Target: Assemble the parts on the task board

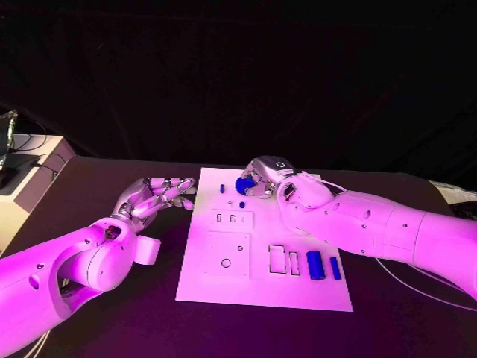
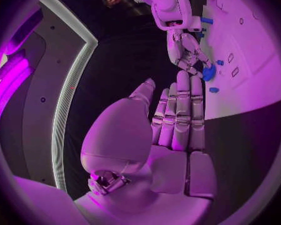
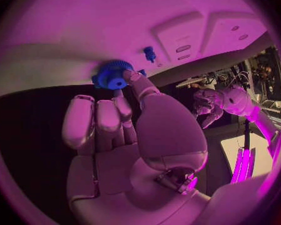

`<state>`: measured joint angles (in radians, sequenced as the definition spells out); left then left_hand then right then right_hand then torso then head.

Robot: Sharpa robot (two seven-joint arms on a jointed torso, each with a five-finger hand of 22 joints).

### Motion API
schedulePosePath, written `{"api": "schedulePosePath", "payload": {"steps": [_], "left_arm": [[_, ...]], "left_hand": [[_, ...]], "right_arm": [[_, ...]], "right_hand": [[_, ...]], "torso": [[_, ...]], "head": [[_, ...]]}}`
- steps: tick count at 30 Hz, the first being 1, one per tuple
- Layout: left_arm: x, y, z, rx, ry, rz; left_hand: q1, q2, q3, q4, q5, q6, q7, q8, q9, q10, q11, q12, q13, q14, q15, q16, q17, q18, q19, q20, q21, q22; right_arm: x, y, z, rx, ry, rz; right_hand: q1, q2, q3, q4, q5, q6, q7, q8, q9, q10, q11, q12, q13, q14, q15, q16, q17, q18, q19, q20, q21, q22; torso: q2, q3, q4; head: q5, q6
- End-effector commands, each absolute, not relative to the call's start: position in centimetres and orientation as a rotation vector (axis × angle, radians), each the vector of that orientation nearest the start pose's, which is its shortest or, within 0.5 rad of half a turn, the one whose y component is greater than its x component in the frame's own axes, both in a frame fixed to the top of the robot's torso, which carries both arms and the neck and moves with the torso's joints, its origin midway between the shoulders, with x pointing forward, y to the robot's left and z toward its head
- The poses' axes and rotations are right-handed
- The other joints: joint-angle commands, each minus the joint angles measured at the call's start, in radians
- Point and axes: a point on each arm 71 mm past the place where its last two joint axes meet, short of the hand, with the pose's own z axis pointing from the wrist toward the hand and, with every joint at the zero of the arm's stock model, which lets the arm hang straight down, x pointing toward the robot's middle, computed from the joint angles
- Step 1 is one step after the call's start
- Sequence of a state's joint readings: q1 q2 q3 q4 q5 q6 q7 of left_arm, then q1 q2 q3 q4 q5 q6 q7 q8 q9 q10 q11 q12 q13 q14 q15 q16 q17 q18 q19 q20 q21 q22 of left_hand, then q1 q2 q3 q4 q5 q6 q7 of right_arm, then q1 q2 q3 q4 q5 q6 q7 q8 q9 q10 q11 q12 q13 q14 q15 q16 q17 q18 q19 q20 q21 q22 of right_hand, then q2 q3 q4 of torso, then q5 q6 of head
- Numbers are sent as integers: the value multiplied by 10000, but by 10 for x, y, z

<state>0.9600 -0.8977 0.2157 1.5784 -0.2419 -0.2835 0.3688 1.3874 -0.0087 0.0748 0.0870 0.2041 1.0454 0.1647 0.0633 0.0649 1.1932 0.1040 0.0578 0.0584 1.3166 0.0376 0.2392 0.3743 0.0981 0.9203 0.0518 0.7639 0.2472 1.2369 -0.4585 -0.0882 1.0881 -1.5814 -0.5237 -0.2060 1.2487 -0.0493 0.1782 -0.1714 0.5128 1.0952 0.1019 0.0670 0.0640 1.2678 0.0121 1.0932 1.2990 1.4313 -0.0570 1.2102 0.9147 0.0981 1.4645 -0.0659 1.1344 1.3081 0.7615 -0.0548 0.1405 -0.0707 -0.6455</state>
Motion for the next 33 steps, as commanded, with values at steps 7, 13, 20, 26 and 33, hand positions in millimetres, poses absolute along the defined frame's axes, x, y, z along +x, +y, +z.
{"api": "schedulePosePath", "payload": {"steps": [7, 13, 20, 26, 33], "left_arm": [[468, 222, -189, -10001, 13978, -15780], [468, 222, -189, -10005, 13982, -15770], [468, 222, -189, -10011, 13985, -15758], [468, 222, -189, -10007, 13953, -15738], [468, 223, -189, -10014, 13948, -15718]], "left_hand": [[-13, -15, 9, -23, -41, -109, 8, 0, -9, -74, 11, 12, 11, -37, 9, 14, -15, -35, -33, -49, 55, -16], [-16, -16, 5, -24, -41, -115, 13, -1, -9, -83, 15, 12, 11, -38, 10, 13, -16, -34, -33, -48, 57, -18], [-20, -21, -7, -29, -44, -139, 29, -2, -10, -116, 27, 10, 10, -39, 15, 9, -19, -31, -33, -45, 60, -25], [-62, -9, -35, -7, -41, -187, 68, -4, -11, -162, 48, 12, 12, -35, 28, 6, -24, -30, -35, -36, 55, -37], [-96, 25, -45, 24, -38, -190, 67, -1, -9, -162, 49, 14, 13, -30, 31, 6, -25, -27, -32, -31, 51, -44]], "right_arm": [[554, -129, -194, -1742, 14728, 4528], [556, -130, -195, -1687, 14703, 4520], [558, -129, -195, -1606, 14770, 4665], [559, -129, -198, -1636, 15098, 4722], [559, -133, -199, -1599, 15230, 4702]], "right_hand": [[42, 7, 20, -35, -34, 241, 195, 11, 46, -26, -1, -68, -5, -1, -28, -59, 22, -58, 677, -64, 22, 1538], [11, -47, 1, -17, -97, -39, 293, -35, 14, -179, 52, -305, -139, -13, 1, -92, 2, -66, 672, -52, 49, 1546], [15, -455, -650, 519, -5, -1919, 641, -83, -38, -599, 289, -1016, -784, -28, 187, -163, -46, -58, 669, 127, 289, 1608], [106, -584, -920, 1081, 408, -1774, 627, -69, -26, -692, 296, -876, -1024, -24, 202, -152, -4, -34, 662, 179, 374, 1620], [-26, -489, -828, 1093, 727, -1050, 556, -32, 4, -605, 244, -619, -904, -9, 166, -95, 67, -59, 672, 147, 464, 1639]], "torso": [[-3, -12, 0], [0, -11, 2], [-3, -17, 20], [-9, -17, 18], [-4, -12, 8]], "head": [[-3, -28], [-25, -20], [-48, -29], [-33, -39], [-30, -44]]}}
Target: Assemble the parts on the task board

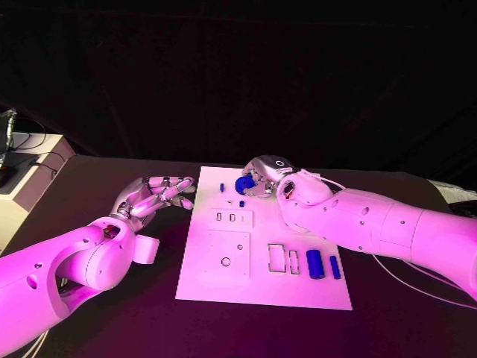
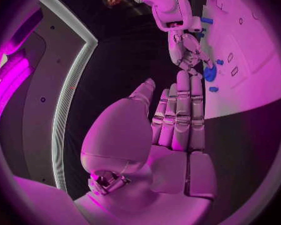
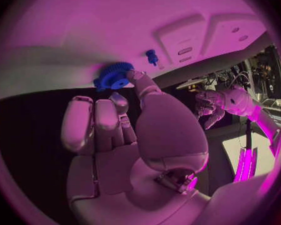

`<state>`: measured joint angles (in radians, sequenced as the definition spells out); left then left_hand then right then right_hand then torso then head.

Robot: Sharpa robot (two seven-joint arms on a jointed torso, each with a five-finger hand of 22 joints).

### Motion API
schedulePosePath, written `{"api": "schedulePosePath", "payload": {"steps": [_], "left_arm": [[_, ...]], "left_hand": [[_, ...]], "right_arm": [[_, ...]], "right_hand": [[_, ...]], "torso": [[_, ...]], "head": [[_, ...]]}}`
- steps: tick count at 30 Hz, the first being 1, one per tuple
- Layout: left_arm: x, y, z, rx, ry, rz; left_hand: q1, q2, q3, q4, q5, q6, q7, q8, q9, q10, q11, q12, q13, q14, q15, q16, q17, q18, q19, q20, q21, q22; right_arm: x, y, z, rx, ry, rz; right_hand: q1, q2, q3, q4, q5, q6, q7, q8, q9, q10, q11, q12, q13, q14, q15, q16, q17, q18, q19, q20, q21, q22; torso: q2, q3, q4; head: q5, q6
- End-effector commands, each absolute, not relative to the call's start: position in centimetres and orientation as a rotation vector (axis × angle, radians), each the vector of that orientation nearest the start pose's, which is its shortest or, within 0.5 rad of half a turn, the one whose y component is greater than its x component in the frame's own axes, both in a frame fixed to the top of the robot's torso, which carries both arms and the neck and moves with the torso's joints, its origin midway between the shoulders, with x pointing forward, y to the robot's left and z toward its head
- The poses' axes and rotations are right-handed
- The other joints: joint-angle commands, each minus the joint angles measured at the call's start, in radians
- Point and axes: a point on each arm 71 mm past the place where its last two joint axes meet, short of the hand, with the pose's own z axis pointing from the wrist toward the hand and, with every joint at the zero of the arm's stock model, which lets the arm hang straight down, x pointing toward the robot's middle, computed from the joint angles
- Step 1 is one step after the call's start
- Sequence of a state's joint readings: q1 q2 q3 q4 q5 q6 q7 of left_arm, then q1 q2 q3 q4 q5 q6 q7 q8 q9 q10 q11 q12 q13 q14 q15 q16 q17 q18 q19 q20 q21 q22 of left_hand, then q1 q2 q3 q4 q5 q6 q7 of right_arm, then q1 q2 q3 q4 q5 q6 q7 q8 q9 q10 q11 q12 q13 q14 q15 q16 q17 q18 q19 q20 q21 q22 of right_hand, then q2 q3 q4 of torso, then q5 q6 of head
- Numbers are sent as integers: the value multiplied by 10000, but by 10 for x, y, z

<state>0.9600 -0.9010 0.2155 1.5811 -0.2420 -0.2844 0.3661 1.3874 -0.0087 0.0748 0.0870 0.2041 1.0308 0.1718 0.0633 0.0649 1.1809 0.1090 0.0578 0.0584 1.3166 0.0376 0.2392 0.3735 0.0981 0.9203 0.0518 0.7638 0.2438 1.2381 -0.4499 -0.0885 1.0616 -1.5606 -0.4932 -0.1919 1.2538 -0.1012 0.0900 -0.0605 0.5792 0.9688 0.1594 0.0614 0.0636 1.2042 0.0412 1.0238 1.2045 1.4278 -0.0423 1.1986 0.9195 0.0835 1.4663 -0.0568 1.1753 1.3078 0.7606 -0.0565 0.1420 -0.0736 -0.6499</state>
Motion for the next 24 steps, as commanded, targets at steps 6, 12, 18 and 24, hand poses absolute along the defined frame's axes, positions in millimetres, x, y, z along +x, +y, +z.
{"api": "schedulePosePath", "payload": {"steps": [6, 12, 18, 24], "left_arm": [[469, 223, -189, -10030, 13953, -15695], [469, 223, -190, -10049, 13959, -15668], [469, 224, -190, -10065, 13975, -15646], [470, 224, -190, -10074, 13988, -15635]], "left_hand": [[-128, 49, -68, 55, -32, -48, 0, 0, -9, -47, 3, 14, 13, -29, 36, 4, -21, -24, -27, -23, 43, -23], [-160, 68, -87, 84, -30, -72, 24, -2, -10, -74, 15, 14, 14, -27, 43, 4, -23, -22, -22, -18, 37, -33], [-110, 53, -92, 49, -25, -79, 21, 0, -9, -76, 12, 15, 14, -26, 38, 3, -25, -16, -15, -15, 30, -45], [-48, 14, -88, -9, -30, -74, 18, 3, -8, -71, 10, 15, 13, -29, 33, 2, -26, -12, -11, -19, 35, -45]], "right_arm": [[560, -136, -202, -1492, 15550, 4679], [560, -141, -205, -1362, 15827, 4609], [561, -146, -206, -1186, 15867, 4482], [561, -150, -206, -1141, 15898, 4354]], "right_hand": [[-251, 235, 209, -116, 194, 368, -63, 25, 6, 89, -83, 206, 115, 34, -8, 48, 54, 63, 659, 23, 139, 1657], [-700, 485, 449, 41, 543, 447, -87, 22, 4, 142, -106, 327, 222, 47, -24, 105, 109, 41, 667, 4, 235, 1676], [-929, 397, 631, -6, 728, 482, -100, 28, 7, 176, -113, 365, 277, 49, -32, 137, 128, 25, 673, -6, 326, 1693], [-892, 344, 651, -88, 766, 464, -96, 23, 5, 181, -114, 371, 291, 43, -34, 117, 79, -12, 688, -7, 493, 1734]], "torso": [[3, 6, -8], [2, 12, -4], [1, 9, -3], [-5, 1, 0]], "head": [[-13, 11], [-13, -3], [-23, -12], [-20, -17]]}}
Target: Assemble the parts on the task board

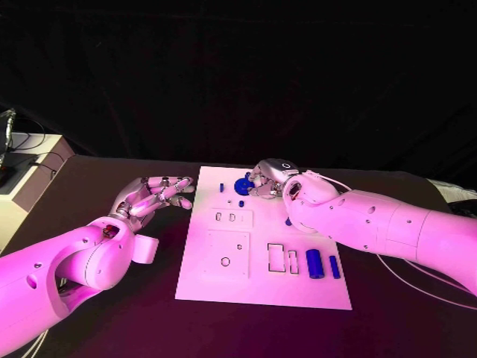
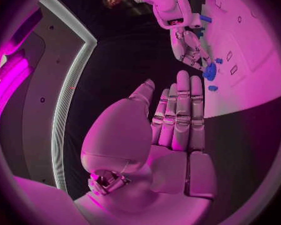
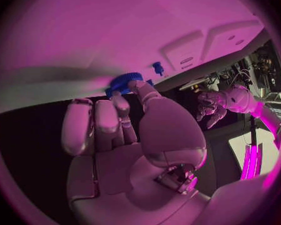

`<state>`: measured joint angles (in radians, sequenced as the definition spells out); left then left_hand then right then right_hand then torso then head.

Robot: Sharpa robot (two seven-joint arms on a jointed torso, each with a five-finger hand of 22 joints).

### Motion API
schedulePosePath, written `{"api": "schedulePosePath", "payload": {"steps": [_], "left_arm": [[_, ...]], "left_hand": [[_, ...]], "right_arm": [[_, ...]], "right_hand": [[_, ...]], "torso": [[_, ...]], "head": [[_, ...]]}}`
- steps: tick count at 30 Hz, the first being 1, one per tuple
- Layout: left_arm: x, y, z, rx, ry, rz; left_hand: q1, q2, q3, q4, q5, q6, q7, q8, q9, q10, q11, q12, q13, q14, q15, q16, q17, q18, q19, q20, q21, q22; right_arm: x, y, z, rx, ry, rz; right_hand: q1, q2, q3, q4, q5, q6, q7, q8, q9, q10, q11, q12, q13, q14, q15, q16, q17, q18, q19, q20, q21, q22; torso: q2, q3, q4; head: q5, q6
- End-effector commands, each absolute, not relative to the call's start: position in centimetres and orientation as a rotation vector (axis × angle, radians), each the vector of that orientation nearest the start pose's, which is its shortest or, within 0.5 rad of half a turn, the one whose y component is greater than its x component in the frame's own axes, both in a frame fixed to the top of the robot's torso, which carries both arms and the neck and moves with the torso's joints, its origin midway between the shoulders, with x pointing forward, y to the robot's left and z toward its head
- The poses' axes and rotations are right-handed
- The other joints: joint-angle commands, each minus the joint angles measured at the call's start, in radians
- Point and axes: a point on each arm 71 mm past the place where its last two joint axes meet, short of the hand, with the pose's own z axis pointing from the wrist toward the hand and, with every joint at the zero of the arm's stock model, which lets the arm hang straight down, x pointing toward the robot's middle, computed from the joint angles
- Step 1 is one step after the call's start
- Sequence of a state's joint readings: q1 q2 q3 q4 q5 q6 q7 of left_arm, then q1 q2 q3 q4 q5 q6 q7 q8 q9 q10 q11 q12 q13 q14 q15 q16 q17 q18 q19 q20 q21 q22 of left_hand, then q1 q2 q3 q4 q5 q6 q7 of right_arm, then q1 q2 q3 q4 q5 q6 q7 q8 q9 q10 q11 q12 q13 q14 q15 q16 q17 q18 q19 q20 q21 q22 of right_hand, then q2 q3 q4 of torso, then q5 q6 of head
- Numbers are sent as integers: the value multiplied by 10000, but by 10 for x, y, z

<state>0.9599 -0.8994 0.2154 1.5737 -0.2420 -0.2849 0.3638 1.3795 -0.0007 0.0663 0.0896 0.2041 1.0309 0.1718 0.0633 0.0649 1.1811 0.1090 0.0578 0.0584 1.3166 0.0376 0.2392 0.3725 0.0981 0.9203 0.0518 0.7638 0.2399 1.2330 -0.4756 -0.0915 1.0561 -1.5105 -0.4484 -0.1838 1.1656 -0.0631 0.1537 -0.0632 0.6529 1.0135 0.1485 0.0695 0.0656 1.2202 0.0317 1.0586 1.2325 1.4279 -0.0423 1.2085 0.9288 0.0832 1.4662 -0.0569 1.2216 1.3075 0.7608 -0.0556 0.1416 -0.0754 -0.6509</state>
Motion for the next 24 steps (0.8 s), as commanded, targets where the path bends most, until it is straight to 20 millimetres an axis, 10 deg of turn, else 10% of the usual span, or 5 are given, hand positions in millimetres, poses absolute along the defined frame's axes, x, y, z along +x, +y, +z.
{"api": "schedulePosePath", "payload": {"steps": [1, 15, 19, 24], "left_arm": [[470, 224, -190, -10075, 13988, -15633], [470, 226, -191, -10071, 13968, -15607], [470, 228, -190, -10061, 13935, -15573], [470, 230, -190, -10057, 13893, -15529]], "left_hand": [[31, -65, -3, -34, -30, -75, 18, 3, -8, -72, 10, 15, 13, -29, 33, 2, -16, -12, -11, -19, 35, -7], [15, -60, -14, -57, -28, -84, 29, 1, -8, -88, 18, 13, 13, -29, 37, 1, -19, -11, -13, -18, 44, -12], [17, -55, -18, -81, -29, -92, 22, 2, -8, -94, 17, 15, 13, -33, 38, -4, -23, -10, -20, -17, 46, -19], [19, -47, -15, -94, -28, -69, -5, 4, -7, -66, 4, 15, 13, -43, 35, -14, -28, -14, -34, -14, 42, -27]], "right_arm": [[561, -150, -206, -1141, 15898, 4343], [540, -177, -192, -537, 14765, 5489], [527, -198, -178, 234, 14343, 6586], [515, -231, -164, 997, 14107, 7236]], "right_hand": [[-6, -44, 12, -69, 23, 16, 13, -58, -15, 22, -18, 24, 11, 42, -33, 20, -11, -10, 689, -7, 35, 1738], [108, -157, -8, -289, -37, -17, 24, -58, -14, -20, -12, -83, -50, 13, -30, -43, -123, 0, 665, -2, 10, 1724], [621, -255, -159, -513, -1213, -214, 99, -57, -14, -311, 49, -530, -377, -67, 3, -395, -495, 65, 562, 32, -398, 1624], [993, -217, -508, -426, -1676, -152, 85, -52, -12, -289, 47, -498, -446, -27, 4, -432, -431, 43, 579, 37, -383, 1648]], "torso": [[-9, -9, 5], [-24, -17, -3], [-16, -2, -72], [-22, 46, -201]], "head": [[-6, -6], [17, -27], [21, 3], [-18, 85]]}}
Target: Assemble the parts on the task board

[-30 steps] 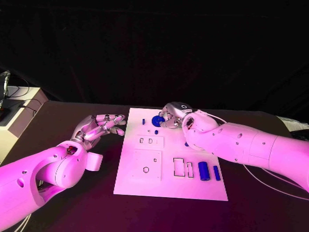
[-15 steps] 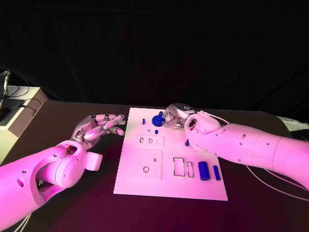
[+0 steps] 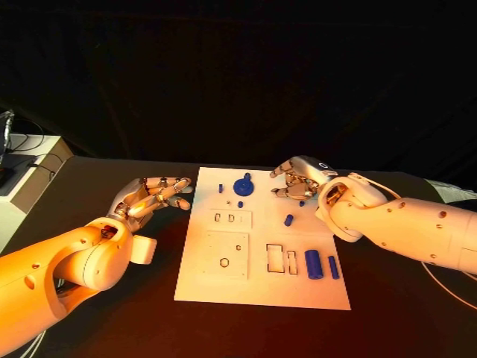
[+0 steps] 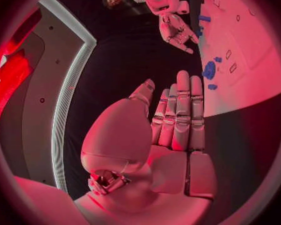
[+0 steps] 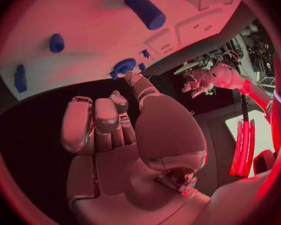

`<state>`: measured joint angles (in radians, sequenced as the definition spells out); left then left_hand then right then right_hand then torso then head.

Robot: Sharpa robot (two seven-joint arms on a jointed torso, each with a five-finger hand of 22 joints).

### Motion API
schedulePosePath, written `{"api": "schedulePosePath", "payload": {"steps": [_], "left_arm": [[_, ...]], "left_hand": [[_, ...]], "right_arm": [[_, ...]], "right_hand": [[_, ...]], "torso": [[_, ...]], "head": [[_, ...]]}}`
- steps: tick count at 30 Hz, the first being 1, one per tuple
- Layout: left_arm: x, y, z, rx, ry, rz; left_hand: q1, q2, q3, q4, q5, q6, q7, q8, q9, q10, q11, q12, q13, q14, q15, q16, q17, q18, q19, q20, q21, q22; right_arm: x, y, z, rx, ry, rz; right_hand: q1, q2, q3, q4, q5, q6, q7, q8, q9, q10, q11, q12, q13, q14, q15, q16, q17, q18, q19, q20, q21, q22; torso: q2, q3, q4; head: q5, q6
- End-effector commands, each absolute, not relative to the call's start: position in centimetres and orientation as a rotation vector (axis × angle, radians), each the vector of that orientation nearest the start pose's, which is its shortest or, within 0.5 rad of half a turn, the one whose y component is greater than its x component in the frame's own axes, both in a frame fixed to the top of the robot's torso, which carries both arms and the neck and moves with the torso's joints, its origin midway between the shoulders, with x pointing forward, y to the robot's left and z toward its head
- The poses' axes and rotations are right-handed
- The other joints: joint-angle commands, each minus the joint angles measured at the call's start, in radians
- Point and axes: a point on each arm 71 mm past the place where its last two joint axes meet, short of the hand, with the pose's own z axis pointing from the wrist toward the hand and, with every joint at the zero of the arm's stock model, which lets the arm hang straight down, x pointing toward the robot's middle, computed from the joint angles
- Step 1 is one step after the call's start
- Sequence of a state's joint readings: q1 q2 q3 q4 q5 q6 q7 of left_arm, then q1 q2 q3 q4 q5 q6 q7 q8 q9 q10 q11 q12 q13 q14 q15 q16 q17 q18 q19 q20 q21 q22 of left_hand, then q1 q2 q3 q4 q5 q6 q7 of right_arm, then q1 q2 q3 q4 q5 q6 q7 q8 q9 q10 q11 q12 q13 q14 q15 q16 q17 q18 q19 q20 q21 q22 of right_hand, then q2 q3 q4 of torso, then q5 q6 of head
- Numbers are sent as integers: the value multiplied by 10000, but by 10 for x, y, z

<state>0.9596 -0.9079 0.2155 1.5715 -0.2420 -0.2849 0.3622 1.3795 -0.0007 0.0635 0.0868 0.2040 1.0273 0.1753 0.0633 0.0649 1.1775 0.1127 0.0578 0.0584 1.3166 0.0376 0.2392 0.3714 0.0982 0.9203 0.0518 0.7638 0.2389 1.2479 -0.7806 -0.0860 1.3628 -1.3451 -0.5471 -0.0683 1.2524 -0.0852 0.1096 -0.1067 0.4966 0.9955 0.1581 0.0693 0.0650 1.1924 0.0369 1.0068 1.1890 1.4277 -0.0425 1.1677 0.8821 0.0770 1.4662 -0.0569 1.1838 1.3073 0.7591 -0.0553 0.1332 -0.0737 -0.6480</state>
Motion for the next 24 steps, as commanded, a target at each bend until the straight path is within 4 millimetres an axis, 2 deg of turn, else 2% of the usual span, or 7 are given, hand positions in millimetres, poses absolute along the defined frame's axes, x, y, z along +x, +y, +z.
{"api": "schedulePosePath", "payload": {"steps": [1, 4, 6, 10, 12, 15, 24], "left_arm": [[470, 230, -190, -10056, 13888, -15525], [470, 230, -191, -10057, 13877, -15522], [470, 230, -191, -10059, 13875, -15523], [471, 230, -191, -10058, 13870, -15543], [471, 230, -192, -10058, 13865, -15548], [472, 230, -192, -10058, 13857, -15557], [472, 228, -194, -10075, 13881, -15593]], "left_hand": [[19, -47, 13, -66, -28, -33, -40, 4, -7, -30, -33, 15, 13, -43, 35, -14, -18, -15, -34, -14, 42, -16], [24, -51, 15, -77, -30, -16, -50, 6, -6, -12, -41, 16, 13, -41, 30, -15, -19, -16, -34, -15, 44, -18], [24, -51, 15, -78, -30, -14, -50, 6, -7, -10, -41, 16, 13, -42, 30, -15, -19, -16, -35, -15, 43, -19], [15, -46, 26, -77, -32, 66, -67, 5, -7, 163, -81, 18, 16, -82, 23, -22, -17, -37, -71, -18, 36, -27], [21, -46, 31, -80, -31, 74, -79, 6, -6, 174, -87, 19, 16, -81, 20, -19, -15, -38, -70, -20, 38, -27], [32, -44, 40, -85, -30, 89, -99, 9, -5, 188, -97, 17, 15, -79, 12, -16, -13, -38, -69, -20, 41, -26], [44, -60, 61, -93, -32, 95, -104, 2, -8, 181, -98, 16, 14, -74, 9, 0, -4, -39, -65, -30, 56, -24]], "right_arm": [[514, -239, -162, 1114, 14102, 7255], [513, -260, -161, 1358, 14195, 7170], [514, -275, -161, 1436, 14281, 7056], [514, -301, -162, 1453, 14415, 6834], [515, -313, -163, 1455, 14473, 6654], [517, -326, -164, 1454, 14558, 6361], [524, -342, -175, 1601, 14981, 5800]], "right_hand": [[198, 9, -77, -6, -217, 62, -20, -44, -4, 12, -11, 52, 3, -18, 3, -10, 69, 97, 584, 35, 25, 1659], [338, 18, -85, -43, -406, 170, -42, -35, -2, 58, -24, 109, 30, -4, -5, 32, 148, 75, 597, 30, 110, 1682], [492, 17, -88, -79, -724, 231, -51, -40, -5, 75, -25, 135, 43, 5, -8, 82, 237, 54, 603, 23, 191, 1703], [765, 16, -96, -87, -1075, 333, -64, -35, -6, 100, -23, 160, 52, 10, -21, 146, 376, 25, 603, 8, 309, 1729], [860, -1, -148, -49, -1142, 309, -56, -28, -1, 106, -18, 161, 57, 4, -13, 173, 465, 11, 602, 10, 383, 1741], [912, -35, -180, -33, -1151, 311, -60, -38, -7, 115, -21, 179, 73, 15, -8, 183, 514, 8, 596, 10, 415, 1744], [932, -76, -219, 25, -1111, 215, -37, -42, -6, 131, -8, 195, 95, 22, 7, 186, 576, 9, 595, 21, 458, 1749]], "torso": [[-9, 52, -141], [-16, 77, -201], [-12, 105, -242], [1, 139, -279], [3, 168, -302], [25, 186, -329], [21, 177, -258]], "head": [[-48, 70], [-71, 113], [-101, 148], [-152, 151], [-150, 136], [-187, 114], [-264, 25]]}}
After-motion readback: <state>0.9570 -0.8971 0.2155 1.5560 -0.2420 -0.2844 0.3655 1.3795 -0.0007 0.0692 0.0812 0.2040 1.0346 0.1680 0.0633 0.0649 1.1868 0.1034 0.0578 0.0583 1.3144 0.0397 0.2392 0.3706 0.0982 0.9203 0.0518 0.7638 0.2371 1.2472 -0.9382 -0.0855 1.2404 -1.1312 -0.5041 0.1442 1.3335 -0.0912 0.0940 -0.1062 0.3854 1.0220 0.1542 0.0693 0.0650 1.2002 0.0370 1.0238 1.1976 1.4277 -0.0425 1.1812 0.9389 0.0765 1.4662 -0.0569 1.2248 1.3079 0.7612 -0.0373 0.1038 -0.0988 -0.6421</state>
